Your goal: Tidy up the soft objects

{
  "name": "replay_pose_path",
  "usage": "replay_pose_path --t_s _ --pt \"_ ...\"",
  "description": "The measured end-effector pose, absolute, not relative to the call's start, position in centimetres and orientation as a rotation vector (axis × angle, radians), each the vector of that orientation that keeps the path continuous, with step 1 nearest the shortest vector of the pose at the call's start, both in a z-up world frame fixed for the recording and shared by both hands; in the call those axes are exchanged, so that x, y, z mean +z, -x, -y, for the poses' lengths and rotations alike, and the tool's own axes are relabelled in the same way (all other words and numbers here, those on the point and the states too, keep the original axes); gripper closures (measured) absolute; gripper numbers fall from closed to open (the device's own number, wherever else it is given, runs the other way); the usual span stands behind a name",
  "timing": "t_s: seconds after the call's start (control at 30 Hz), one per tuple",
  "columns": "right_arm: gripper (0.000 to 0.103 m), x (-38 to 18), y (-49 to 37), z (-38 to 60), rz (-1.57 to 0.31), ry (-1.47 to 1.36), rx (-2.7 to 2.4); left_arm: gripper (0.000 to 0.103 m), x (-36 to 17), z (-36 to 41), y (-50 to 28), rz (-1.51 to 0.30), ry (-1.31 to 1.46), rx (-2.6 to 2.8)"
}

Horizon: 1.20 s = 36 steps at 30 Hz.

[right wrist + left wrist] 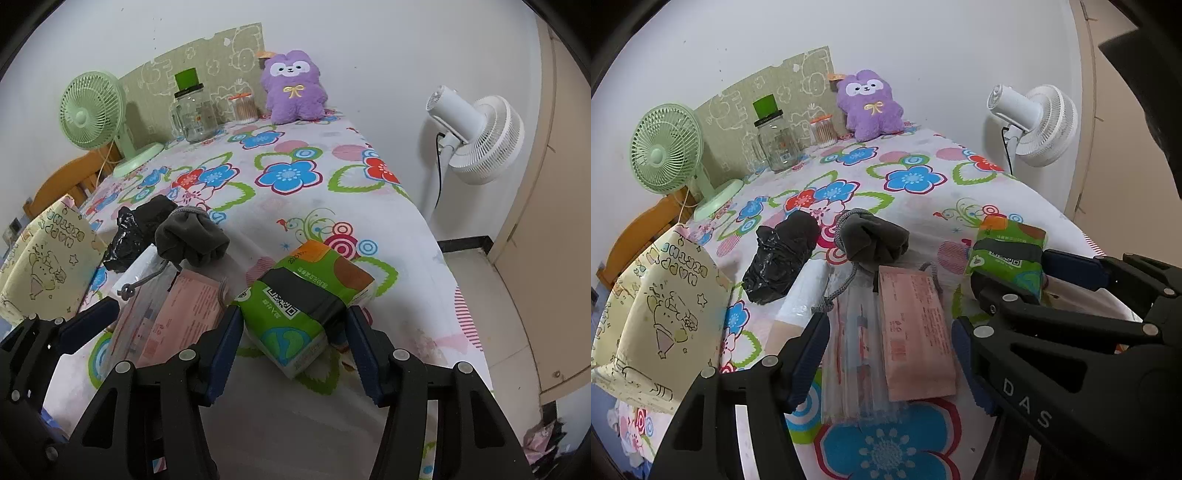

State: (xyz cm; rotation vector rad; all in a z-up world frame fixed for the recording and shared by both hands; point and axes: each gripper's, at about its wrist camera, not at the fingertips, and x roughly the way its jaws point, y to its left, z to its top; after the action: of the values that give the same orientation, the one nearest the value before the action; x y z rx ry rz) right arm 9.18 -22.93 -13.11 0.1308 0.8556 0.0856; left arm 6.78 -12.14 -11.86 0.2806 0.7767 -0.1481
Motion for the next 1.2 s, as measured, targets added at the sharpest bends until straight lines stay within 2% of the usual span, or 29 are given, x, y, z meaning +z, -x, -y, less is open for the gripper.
replay_pose_path --t_s 0.47,0.6,0.77,0.83,0.9,1.2 --pt "0.045 -12.7 -7.5 24.1 -0.844 -0.148 0.067 0.033 -12.1 13.9 -6.3 -0.782 -0.266 -0.211" --pt "0.046 -13.2 -7.7 24.8 -0.863 -0.158 0.053 0.043 -12.9 14.0 -7.1 -0.826 -0.250 -0.211" --pt "0.046 -13.4 -7.9 24.8 -0.860 -0.157 0.067 0.048 -13.2 13.7 -7.7 -0.847 -0.210 -0.206" --pt "0.046 -13.4 -8.0 24.8 -0.860 -0.161 0.069 0.058 -13.2 13.7 -7.7 -0.851 -0.202 -0.223" --pt "0.046 -13.4 -8.0 24.8 -0.859 -0.163 0.070 0.062 -13.2 13.6 -7.8 -0.863 -0.186 -0.241" --pt "0.047 -12.8 -7.9 24.2 -0.858 -0.157 0.078 0.065 -12.7 13.1 -7.5 -0.867 -0.176 -0.249"
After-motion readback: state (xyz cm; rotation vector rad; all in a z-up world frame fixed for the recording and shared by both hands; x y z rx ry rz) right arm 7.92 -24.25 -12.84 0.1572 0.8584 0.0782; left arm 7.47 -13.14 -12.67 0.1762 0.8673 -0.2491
